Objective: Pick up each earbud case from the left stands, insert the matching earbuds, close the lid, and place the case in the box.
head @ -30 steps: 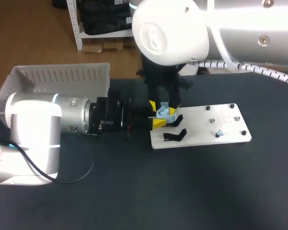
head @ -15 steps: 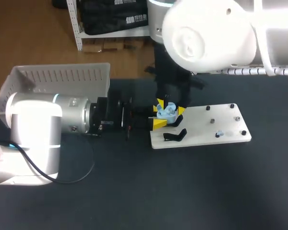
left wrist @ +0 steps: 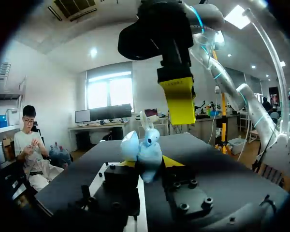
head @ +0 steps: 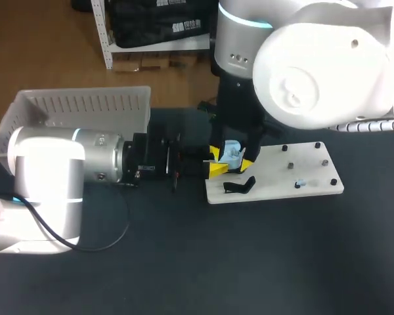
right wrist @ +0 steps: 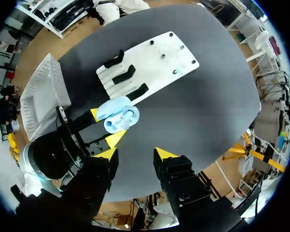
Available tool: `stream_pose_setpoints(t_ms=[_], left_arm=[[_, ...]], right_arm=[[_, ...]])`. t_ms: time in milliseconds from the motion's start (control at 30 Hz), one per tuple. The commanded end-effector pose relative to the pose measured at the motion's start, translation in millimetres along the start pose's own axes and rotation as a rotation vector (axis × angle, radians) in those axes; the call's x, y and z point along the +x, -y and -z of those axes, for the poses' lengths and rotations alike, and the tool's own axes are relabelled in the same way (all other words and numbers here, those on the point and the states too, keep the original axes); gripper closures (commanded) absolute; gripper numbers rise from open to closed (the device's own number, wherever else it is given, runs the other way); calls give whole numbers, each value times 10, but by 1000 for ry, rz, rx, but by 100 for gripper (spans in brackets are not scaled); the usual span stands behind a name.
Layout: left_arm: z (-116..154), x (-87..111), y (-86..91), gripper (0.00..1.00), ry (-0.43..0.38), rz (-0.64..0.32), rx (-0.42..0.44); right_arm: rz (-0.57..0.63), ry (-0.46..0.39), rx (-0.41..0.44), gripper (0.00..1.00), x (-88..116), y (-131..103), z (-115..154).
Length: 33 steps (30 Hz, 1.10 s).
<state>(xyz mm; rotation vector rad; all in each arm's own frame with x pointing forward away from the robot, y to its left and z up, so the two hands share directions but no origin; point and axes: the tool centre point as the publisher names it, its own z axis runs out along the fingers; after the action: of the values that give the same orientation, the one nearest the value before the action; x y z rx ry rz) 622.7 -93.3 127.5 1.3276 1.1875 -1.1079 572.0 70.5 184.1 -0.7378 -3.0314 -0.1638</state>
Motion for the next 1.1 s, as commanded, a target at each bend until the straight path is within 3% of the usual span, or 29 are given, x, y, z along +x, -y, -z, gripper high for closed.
stream_pose_setpoints(t_ms=[33,400,700,767,800,1100], left_arm=[[-7,6,12,100,2,-3,-7],[-7,6,12,100,2,-3,-7],[-7,6,12,100,2,-3,-7],[-7,6,12,100,2,-3,-7],[-7,6,12,100,2,-3,-7],[-7,6,12,100,2,-3,-7]], right_arm=[[0,-10,1,53,-16,-7,-57],[-39,4,13,50,-148,-12,-102],[-85,18,39,40,-178,24,-98],[-95,14,48,34,-185,34,-96],[-98,15,51,27,-187,38,-97],[-139,29,72,24,-241,145,-90]])
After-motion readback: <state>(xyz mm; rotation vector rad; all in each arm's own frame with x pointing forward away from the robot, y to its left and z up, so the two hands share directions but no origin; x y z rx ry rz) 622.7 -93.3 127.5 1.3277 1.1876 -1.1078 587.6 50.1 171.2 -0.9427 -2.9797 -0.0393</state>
